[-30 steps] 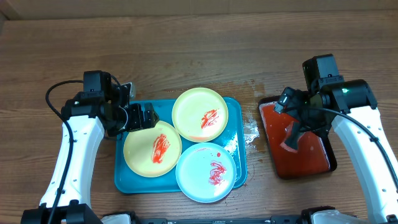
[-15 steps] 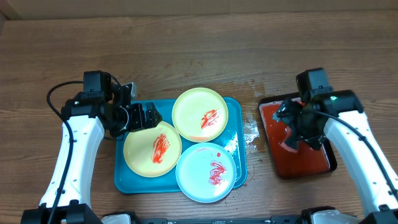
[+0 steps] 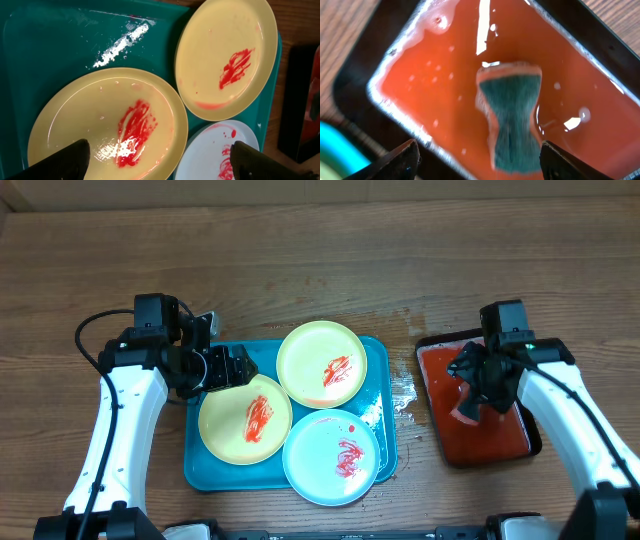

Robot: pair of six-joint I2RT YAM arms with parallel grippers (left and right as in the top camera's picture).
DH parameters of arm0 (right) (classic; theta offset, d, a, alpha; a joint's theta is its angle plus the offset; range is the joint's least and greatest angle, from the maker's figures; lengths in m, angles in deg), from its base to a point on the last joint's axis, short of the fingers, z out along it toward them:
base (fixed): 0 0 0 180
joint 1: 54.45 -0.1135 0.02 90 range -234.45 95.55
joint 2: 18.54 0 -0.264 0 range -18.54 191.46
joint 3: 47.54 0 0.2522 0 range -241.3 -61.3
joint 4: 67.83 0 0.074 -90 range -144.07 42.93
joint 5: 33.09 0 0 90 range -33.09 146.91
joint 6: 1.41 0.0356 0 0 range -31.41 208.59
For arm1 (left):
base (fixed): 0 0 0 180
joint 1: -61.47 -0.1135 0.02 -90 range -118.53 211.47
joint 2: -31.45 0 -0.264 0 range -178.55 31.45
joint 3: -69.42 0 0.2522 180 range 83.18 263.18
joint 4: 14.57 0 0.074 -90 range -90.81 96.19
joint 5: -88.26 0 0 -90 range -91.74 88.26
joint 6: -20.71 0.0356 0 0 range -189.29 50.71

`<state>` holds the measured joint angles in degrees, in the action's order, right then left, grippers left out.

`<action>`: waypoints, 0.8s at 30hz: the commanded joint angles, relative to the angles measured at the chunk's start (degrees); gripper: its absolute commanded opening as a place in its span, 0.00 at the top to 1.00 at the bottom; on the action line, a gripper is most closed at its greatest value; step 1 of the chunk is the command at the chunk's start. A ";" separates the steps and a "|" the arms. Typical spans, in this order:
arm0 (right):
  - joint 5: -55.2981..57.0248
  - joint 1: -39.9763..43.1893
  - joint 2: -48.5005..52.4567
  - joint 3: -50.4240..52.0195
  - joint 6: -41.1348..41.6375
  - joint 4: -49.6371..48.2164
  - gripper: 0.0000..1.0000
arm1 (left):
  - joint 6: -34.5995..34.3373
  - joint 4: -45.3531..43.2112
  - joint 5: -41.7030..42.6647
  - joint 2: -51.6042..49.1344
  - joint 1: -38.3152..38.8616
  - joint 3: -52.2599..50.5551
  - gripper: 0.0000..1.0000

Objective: Clean dirty plates on tray and stack at the side
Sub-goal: 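Lower the right gripper and grasp the green-and-pink sponge in the water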

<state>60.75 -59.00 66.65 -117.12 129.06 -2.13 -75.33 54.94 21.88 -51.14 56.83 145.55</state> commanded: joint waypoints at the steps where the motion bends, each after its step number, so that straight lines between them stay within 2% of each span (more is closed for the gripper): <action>1: 1.20 0.79 4.13 0.31 -0.76 -1.40 0.27 | 0.02 -0.13 -1.33 -0.24 -0.17 1.38 0.11; 7: 1.57 0.85 9.14 0.31 -0.94 -1.86 0.41 | 0.04 -0.09 -1.73 -0.24 -0.17 1.38 0.12; 11: 5.35 1.36 10.10 0.33 4.66 1.84 0.41 | 0.02 -0.09 -1.73 -0.24 -0.17 1.38 0.11; 13: 5.81 2.21 10.08 0.33 4.92 2.78 0.41 | 0.04 -0.09 -1.73 -0.24 -0.17 1.38 0.11; 16: 5.73 3.91 10.10 0.33 2.86 2.73 0.45 | 0.02 -0.09 -1.73 -0.24 -0.17 1.38 0.10; 19: 5.55 4.55 10.10 0.33 0.87 1.88 0.55 | 0.02 -0.09 -1.73 -0.24 -0.17 1.38 0.11; 24: 2.73 4.52 10.10 0.35 -1.73 -0.37 0.56 | 0.02 -0.09 -1.73 -0.24 -0.17 1.38 0.11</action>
<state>64.75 -54.59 76.59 -117.05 129.38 -1.56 -75.33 54.94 20.33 -51.14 56.83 145.55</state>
